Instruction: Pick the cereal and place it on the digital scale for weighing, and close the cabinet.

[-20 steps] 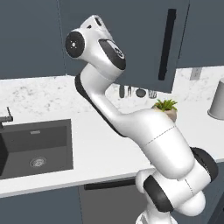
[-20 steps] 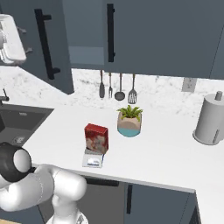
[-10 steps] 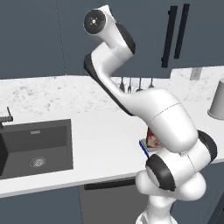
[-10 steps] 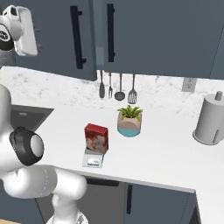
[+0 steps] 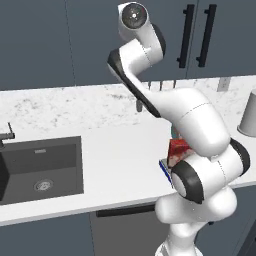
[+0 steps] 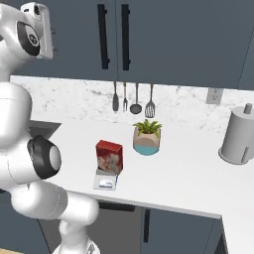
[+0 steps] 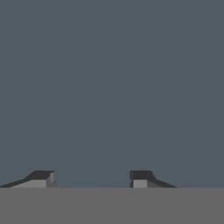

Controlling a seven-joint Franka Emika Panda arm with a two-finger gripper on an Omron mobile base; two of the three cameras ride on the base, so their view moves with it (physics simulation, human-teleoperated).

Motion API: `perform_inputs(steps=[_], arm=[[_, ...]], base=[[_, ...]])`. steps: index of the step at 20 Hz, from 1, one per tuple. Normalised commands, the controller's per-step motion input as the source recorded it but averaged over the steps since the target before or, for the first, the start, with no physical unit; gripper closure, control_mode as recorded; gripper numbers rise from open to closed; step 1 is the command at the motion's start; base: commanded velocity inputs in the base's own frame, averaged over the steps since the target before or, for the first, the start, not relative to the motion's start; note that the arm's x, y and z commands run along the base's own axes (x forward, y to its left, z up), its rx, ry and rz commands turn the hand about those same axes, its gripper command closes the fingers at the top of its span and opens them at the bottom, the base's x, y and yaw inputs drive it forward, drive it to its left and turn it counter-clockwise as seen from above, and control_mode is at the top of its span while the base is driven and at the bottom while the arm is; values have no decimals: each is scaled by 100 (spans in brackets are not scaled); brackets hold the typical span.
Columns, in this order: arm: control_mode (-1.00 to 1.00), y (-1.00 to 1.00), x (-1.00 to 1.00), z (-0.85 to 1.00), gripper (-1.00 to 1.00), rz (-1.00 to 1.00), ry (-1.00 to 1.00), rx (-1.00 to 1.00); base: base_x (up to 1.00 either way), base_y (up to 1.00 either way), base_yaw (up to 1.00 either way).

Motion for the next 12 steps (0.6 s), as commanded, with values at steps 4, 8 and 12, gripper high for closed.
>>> perform_inputs(steps=[4,8,12], arm=[[-100,-51,98,-41,-100,12,-3,19],[-100,-96,62,-49,-100,8,-2,19],[-100,-91,65,-84,-100,9,-2,14]], base=[[0,0,0],[0,0,0],[0,0,0]])
